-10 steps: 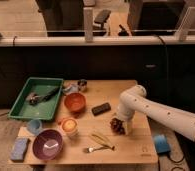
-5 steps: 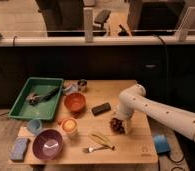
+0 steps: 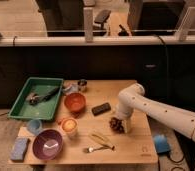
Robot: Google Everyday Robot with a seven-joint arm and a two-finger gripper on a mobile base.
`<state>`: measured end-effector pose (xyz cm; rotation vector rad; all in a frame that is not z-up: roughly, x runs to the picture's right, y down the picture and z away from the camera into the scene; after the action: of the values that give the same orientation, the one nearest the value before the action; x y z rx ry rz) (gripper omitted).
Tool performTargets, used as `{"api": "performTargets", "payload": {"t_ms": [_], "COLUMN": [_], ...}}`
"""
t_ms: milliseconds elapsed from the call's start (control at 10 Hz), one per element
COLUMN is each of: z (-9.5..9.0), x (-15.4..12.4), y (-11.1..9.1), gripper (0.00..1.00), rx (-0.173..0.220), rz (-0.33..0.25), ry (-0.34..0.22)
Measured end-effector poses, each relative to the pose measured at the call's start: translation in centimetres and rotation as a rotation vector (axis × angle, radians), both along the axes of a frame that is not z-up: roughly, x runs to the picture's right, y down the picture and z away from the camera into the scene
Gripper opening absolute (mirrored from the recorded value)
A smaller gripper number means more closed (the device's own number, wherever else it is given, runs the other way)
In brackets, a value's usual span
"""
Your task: Place grapes in red bowl
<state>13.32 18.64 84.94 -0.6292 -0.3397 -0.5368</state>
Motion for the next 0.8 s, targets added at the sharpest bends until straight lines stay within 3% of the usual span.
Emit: {"api": "performTargets", "payload": {"t_ms": [200,800], "z": [0.1,1.2], "x": [0.0,0.6], "y": [0.0,0.1], "gripper": [0.70,0.06], "rx": [-0.005,-0.054], "rz": [-0.002,0.003], "ry": [0.002,0.046]}}
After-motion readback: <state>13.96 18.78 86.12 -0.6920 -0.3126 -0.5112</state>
